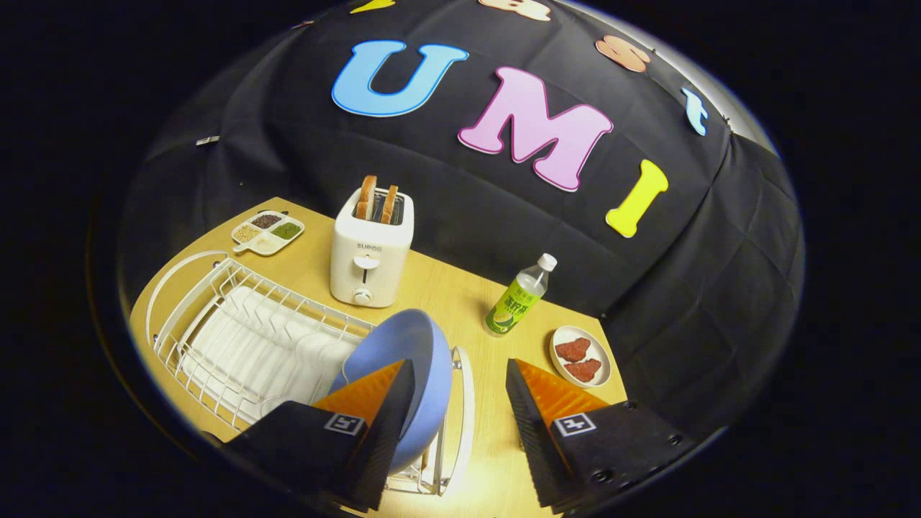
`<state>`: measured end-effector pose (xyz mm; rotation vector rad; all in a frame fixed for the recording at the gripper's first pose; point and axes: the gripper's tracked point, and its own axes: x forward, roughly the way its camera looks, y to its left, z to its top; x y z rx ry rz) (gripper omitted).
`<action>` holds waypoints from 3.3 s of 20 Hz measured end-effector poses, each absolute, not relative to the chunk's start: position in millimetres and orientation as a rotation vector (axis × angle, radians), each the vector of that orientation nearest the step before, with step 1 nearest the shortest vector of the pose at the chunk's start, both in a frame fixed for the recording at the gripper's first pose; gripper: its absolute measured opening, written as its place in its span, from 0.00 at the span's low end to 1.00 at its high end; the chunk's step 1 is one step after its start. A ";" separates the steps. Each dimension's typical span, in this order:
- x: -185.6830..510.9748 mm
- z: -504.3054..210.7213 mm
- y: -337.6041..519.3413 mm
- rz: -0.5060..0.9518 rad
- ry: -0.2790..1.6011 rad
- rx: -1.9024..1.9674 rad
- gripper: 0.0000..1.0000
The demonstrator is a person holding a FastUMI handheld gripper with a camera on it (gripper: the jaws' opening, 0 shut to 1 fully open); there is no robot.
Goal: Take the plate from the dish rack, then take the spoon from the basket and place it into the plate.
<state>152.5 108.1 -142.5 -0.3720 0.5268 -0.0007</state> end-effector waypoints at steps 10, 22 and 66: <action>152.4 -171.5 125.1 0.007 0.722 -0.161 0.35; 169.8 -118.5 135.6 -0.054 0.535 -0.285 0.25; 19.5 -259.1 -117.3 0.285 0.894 0.439 0.23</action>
